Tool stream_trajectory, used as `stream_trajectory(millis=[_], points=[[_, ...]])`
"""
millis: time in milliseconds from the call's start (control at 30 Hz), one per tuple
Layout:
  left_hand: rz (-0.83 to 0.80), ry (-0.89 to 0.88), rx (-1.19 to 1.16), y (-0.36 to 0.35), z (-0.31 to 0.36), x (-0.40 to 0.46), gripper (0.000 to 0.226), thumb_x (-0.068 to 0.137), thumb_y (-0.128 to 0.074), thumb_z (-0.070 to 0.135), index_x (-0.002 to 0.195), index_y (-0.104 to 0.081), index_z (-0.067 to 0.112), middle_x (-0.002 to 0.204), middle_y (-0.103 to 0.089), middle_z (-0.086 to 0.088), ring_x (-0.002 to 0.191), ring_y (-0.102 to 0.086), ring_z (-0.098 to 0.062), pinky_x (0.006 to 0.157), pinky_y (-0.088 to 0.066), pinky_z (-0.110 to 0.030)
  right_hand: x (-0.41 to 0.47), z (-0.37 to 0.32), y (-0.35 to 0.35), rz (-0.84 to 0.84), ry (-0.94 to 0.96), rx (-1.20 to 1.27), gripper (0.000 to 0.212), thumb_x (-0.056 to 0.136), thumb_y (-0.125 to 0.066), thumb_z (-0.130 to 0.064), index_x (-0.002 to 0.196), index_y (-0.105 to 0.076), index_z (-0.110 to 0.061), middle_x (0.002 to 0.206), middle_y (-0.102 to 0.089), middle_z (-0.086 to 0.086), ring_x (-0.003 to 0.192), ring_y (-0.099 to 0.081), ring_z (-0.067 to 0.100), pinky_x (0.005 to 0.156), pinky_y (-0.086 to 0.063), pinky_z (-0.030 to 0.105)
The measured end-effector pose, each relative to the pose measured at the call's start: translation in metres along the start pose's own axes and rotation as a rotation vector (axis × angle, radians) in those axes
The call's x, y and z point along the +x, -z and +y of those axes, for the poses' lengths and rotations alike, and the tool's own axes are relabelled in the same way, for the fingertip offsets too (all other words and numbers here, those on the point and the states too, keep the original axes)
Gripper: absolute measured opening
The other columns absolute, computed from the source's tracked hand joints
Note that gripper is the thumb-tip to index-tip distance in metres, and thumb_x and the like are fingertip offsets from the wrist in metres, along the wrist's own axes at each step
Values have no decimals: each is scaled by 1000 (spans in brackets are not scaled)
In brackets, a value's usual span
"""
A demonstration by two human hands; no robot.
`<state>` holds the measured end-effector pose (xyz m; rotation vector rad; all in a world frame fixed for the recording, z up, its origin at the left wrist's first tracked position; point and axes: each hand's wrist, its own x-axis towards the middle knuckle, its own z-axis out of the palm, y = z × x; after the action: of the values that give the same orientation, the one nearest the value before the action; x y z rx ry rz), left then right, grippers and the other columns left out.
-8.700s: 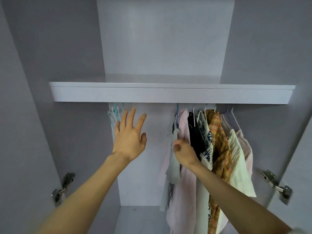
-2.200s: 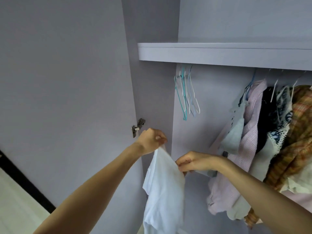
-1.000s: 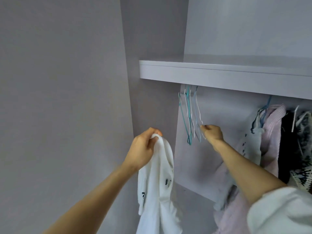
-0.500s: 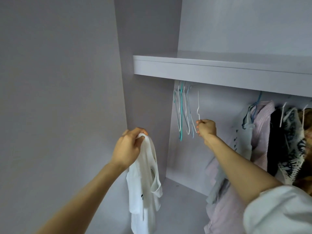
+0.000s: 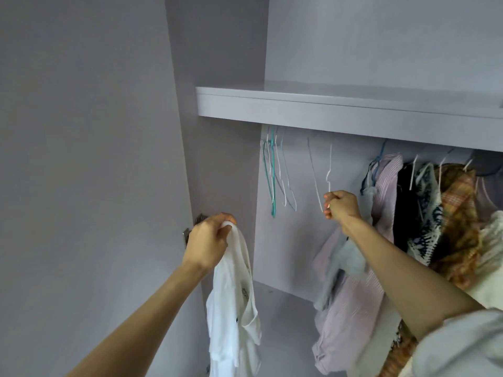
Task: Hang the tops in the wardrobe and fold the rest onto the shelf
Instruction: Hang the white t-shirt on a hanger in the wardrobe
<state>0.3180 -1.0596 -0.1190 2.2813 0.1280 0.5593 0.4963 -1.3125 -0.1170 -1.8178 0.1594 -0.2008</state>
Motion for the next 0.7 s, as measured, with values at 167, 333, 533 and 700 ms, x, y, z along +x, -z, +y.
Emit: stream_trajectory(millis=[167, 333, 533, 700], points=[[-27, 32, -51, -7, 7, 1, 27, 92, -44, 0, 92, -61, 20, 82, -63, -5, 76, -64, -28, 73, -53, -35, -42, 24, 5, -93, -64, 34, 16, 94, -40, 2, 90, -55, -3, 64, -50, 8, 45, -49, 16, 36, -47, 20], [-123, 193, -219, -17, 9, 0, 28, 91, -41, 4, 85, -59, 24, 84, -61, -6, 75, -56, -29, 77, -51, -38, -103, 61, 15, -198, -254, 166, 25, 95, -36, 8, 77, -47, -6, 71, -47, 12, 58, -50, 24, 48, -55, 29], [-208, 363, -232, -36, 4, -13, 20, 86, -46, 16, 83, -64, 22, 77, -58, 3, 67, -48, -17, 64, -39, -26, -161, 94, 26, -205, -360, 207, 19, 93, -56, -13, 78, -51, -2, 68, -53, 13, 53, -56, 25, 54, -56, 34], [-204, 384, -146, -42, 9, -19, 22, 85, -42, 18, 83, -64, 19, 76, -57, 5, 64, -47, -9, 54, -37, -23, -158, 106, 34, -142, -308, 20, 22, 92, -57, -21, 73, -62, -10, 74, -64, 5, 68, -54, 19, 62, -41, 25]])
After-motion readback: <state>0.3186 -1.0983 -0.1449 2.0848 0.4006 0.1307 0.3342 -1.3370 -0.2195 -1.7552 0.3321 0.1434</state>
